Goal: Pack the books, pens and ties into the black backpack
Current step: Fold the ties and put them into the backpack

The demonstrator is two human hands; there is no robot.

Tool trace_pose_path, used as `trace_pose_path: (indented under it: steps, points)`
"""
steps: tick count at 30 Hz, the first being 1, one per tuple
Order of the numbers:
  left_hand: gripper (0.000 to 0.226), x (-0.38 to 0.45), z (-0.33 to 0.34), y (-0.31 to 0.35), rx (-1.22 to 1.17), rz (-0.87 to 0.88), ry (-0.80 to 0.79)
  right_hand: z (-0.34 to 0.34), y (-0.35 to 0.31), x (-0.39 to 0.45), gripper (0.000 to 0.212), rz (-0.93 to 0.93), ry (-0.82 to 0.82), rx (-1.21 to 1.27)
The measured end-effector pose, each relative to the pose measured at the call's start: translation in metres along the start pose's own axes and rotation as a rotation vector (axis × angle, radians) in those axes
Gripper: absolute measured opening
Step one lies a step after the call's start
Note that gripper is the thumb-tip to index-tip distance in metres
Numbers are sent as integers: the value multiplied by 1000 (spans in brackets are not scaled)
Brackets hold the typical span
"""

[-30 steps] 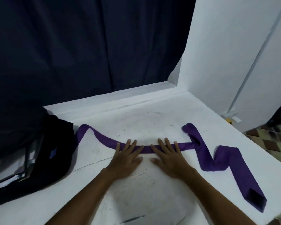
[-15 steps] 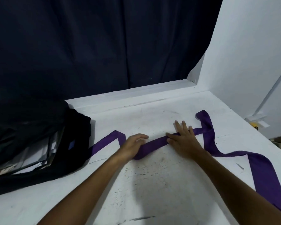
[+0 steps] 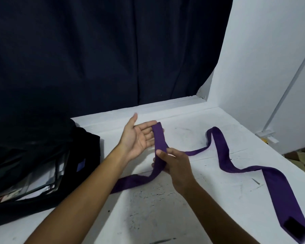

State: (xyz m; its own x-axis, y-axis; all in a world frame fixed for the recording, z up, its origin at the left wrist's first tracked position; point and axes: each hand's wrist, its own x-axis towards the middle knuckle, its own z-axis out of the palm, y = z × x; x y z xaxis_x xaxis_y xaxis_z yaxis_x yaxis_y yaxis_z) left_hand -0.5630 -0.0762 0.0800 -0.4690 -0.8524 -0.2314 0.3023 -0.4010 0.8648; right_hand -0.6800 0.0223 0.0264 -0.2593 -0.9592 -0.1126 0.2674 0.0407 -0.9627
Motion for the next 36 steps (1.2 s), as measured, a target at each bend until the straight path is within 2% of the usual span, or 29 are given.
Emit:
trace_pose_path:
  steps: [4,8,10,11,12,13,14,15,16,18,19,21,27,30,34,36]
  points:
    - [68,8,-36,34,41,44,144,-8,-14,-8,12,128,-275,-59]
    - [59,13,-74,51,328,-36,258,-22,-35,-8,7,188,-429,8]
    - [54,15,-83,54,588,-55,326,-22,-46,-9,5,203,-513,42]
    - [54,15,-86,53,809,-57,368,-22,-52,-10,5,198,-524,17]
    - [56,13,-87,53,1134,-44,440,-21,-57,-10,6,180,-518,-24]
    - [58,11,-84,52,1464,19,533,-19,-62,-10,7,157,-501,-68]
    - [58,7,-75,48,1600,172,556,-17,-68,-10,7,138,-487,-112]
    - [56,1,-63,42,1503,322,441,-15,-73,-9,7,127,-484,-149]
    - [54,-7,-48,33,1243,399,223,-13,-77,-8,7,127,-490,-179]
    - [55,-21,-17,13,717,321,-181,-9,-83,-6,8,138,-496,-227]
    - [56,-24,-8,3,541,233,-277,-8,-85,-6,9,146,-495,-252]
    - [57,-26,-1,-11,423,140,-288,-10,-87,-6,9,167,-491,-313]
    - [60,-7,-33,6,640,329,-126,-30,-84,-12,9,225,-494,-374]
    - [58,7,-53,20,624,282,-68,-33,-86,-15,17,225,-473,-292]
    - [48,6,-59,14,538,202,-211,-23,-92,-13,50,163,-363,52]
    - [41,-3,-50,2,427,138,-313,-16,-98,-10,52,75,-304,163]
